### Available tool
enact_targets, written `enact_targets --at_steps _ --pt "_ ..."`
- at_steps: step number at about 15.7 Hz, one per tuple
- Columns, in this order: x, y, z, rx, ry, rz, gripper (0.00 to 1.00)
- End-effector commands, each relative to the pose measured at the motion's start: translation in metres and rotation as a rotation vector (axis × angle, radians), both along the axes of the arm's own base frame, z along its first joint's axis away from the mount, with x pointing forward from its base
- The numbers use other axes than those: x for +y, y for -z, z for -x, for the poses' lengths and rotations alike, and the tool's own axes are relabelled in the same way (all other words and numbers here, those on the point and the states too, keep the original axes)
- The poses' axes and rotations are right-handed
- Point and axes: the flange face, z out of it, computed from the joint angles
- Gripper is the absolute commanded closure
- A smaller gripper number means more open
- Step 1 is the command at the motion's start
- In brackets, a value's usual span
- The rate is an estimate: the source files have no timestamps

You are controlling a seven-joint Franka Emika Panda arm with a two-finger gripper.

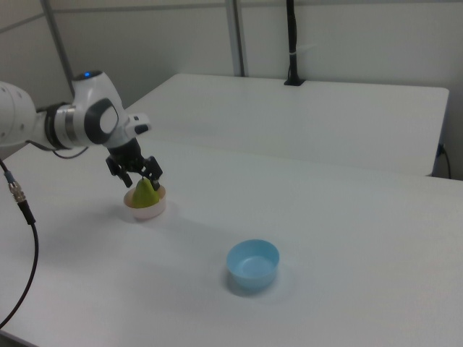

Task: Place the pear in the bowl

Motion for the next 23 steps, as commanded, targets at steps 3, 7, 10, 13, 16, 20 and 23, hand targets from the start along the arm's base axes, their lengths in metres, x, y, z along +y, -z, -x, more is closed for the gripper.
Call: enact_targets --at_steps 3,7,10,13,16,20,23 --pt "-0.032 -0.103 0.032 0.011 0.038 0.025 0.00" --pt "-0.069 -0.156 0.061 0.079 0.009 0.044 0.00" --pt "-0.101 -0.191 0.081 0.102 0.061 0.040 0.00" --pt "-0.129 -0.216 0.099 0.131 0.070 0.017 0.00" --pt "-0.150 -0.237 0.109 0.154 0.105 -0.031 0.00" --pt "-0.152 -0.242 0.109 0.148 0.108 -0.032 0.00" --pt "-0.153 -0.243 0.109 0.148 0.110 -0.032 0.00"
